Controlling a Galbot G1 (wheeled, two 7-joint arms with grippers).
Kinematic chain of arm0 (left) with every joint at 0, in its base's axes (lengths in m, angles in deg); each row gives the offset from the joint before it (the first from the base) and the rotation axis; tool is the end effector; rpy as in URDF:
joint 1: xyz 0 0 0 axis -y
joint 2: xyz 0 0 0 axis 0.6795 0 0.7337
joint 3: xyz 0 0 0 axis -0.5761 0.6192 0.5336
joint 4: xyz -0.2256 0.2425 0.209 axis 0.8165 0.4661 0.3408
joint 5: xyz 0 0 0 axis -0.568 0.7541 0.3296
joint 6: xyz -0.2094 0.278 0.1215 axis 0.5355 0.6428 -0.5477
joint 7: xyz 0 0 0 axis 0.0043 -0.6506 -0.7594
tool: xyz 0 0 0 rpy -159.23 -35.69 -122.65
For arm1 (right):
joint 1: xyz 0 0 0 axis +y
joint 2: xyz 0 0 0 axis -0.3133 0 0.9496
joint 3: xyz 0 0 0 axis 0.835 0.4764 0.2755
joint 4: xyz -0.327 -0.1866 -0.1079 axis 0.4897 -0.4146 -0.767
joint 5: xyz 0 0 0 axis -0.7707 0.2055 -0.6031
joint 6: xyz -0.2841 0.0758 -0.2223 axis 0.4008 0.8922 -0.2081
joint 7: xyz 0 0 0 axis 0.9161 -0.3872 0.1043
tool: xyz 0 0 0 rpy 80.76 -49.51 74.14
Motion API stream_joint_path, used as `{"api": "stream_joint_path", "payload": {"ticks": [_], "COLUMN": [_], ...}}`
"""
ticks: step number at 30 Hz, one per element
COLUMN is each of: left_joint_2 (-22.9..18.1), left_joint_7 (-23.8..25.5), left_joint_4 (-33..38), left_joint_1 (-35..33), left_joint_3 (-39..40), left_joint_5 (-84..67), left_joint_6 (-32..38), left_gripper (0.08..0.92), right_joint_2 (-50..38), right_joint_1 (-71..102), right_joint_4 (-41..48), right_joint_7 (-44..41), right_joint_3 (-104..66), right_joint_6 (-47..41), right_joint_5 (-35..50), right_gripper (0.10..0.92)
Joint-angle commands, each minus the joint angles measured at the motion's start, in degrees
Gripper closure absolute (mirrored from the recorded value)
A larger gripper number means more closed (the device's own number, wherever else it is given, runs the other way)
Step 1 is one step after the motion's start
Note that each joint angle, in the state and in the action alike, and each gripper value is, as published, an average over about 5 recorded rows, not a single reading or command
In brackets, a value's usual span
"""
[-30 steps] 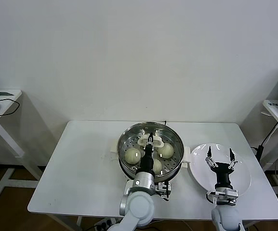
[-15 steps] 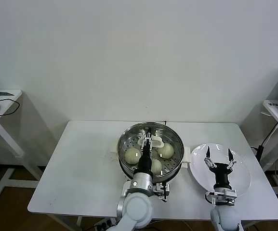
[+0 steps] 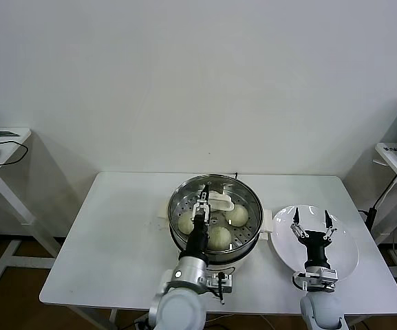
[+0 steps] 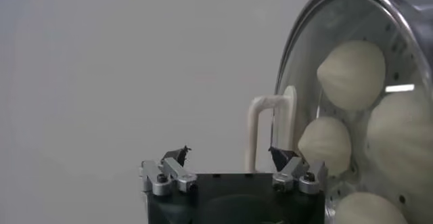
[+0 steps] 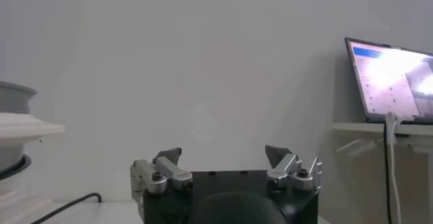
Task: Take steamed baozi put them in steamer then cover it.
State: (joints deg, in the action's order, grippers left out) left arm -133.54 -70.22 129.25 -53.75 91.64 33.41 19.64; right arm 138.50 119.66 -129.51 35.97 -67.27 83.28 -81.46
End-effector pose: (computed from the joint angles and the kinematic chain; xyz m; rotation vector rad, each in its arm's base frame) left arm 0.2311 -0.1700 -0.2899 0.1989 2.2053 2.0199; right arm 0.2781 -0.1296 -0.4699 0.3166 2.9424 -0.1577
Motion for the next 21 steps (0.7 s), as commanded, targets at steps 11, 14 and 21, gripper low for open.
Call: {"api": "stream_joint_path", "payload": {"ticks": [11,14,21], "left_joint_2": [9.0,8.9,7.2], "left_joint_7": [-15.4,-12.1,-5.4], "left_joint_4": [10.0,5.4,-4.0], "left_joint_1": [-10.3,-13.0,-18.2], "left_joint_3": [-36.5,-42.2,-45.6], "left_joint_5": [-57.8,-71.3,-85.0], "left_joint_6": [18.4,24.9,38.3], "left_gripper": [0.177,0.177,0.177], "right_joint_2": [-2.5,-2.5,-2.4], "right_joint_1": [4.5,5.1,6.2], "right_joint_4": [-6.1,-6.5,-6.6], "right_joint_7": [-3.1,-3.3,-1.5], "right_joint_3": [1.4,1.3,1.4], "right_joint_6": [-5.4,-5.7,-6.9], "right_joint_5": [8.7,10.2,9.6], "right_gripper": [0.203,0.203,0.203]}}
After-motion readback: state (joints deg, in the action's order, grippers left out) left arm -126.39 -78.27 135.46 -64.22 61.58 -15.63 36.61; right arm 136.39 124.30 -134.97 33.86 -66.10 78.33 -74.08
